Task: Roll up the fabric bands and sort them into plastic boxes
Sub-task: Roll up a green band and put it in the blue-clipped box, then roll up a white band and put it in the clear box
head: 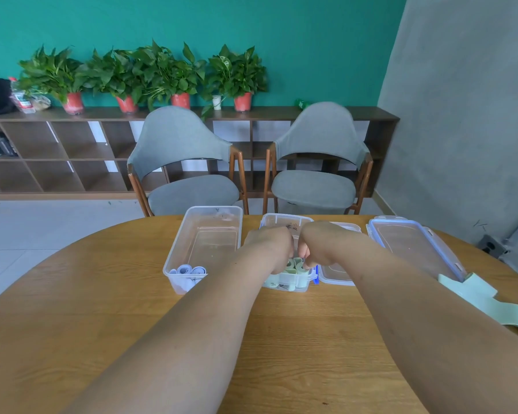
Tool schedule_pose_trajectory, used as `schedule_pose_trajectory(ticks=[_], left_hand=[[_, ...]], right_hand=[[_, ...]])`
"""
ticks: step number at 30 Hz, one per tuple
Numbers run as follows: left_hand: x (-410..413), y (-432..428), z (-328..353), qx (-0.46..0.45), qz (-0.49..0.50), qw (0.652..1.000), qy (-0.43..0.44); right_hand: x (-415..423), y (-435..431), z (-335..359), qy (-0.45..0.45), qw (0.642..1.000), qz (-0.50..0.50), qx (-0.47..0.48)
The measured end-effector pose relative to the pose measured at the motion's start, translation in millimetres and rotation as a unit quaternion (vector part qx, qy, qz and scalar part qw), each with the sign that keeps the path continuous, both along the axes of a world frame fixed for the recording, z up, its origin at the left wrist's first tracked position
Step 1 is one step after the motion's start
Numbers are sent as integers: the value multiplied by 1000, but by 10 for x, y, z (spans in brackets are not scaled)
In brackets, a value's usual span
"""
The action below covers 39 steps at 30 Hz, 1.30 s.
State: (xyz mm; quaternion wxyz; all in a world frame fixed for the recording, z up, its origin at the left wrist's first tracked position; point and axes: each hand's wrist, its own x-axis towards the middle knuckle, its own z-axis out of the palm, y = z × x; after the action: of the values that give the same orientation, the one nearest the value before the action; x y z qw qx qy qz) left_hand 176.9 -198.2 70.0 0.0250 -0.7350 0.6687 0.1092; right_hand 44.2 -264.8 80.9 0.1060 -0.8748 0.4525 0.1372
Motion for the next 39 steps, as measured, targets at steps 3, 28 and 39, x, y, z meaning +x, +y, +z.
schedule_pose_trajectory(ticks=[3,28,39], left_hand=[[-7,17,13,-4,7,1000,9],[-572,829,272,-115,-32,992,44],[-1401,1389,119,-135,-85,987,33]], right_hand=[[-35,8,7,-15,1000,-1,-11],[-747,972,406,2,992,-56,-114],[-1647,1823,5,-25,987,-106,-118]])
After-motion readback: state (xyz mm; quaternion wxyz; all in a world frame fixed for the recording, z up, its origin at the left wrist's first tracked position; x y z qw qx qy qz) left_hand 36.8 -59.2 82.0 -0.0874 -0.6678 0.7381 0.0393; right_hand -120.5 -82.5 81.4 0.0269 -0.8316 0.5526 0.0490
